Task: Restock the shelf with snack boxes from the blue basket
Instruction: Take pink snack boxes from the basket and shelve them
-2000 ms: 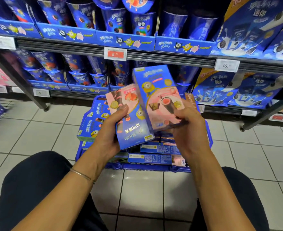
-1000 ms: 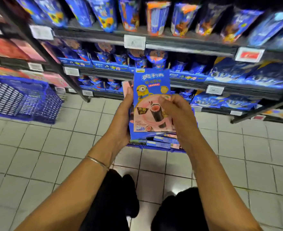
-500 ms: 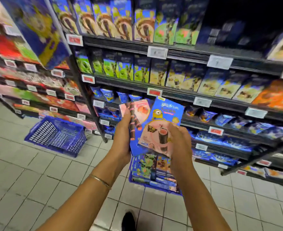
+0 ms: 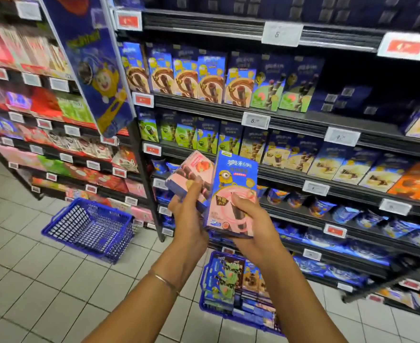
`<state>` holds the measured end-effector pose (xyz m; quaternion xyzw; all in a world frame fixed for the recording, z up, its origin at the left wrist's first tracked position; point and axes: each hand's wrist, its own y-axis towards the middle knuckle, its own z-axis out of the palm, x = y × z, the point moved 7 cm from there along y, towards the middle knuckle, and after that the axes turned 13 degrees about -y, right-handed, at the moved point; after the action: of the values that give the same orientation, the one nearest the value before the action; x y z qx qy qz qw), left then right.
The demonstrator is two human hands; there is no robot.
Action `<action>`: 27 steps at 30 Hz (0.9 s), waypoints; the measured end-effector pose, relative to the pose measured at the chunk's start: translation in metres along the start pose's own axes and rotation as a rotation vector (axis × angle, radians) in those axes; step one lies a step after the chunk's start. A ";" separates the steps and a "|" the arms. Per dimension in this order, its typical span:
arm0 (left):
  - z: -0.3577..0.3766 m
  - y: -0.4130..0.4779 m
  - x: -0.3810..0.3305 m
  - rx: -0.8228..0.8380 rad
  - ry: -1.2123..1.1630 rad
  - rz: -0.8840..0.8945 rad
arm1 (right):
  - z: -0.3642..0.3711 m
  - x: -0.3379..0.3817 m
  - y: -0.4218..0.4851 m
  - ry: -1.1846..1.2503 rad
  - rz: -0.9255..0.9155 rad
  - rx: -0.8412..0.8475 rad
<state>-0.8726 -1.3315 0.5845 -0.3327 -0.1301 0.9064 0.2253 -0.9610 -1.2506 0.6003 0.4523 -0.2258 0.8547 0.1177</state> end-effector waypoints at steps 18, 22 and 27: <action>0.102 0.079 -0.108 0.572 1.147 -0.317 | -0.012 0.099 0.094 -0.448 -0.051 0.450; 0.108 0.091 -0.092 0.645 1.311 -0.415 | -0.019 0.118 0.109 -0.448 -0.045 0.491; 0.125 0.095 -0.069 0.731 1.434 -0.347 | -0.019 0.132 0.128 -0.498 -0.042 0.496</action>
<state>-0.9393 -1.4587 0.6783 -0.7117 0.2990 0.4111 0.4848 -1.1004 -1.3528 0.6646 0.6660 -0.0240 0.7446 -0.0369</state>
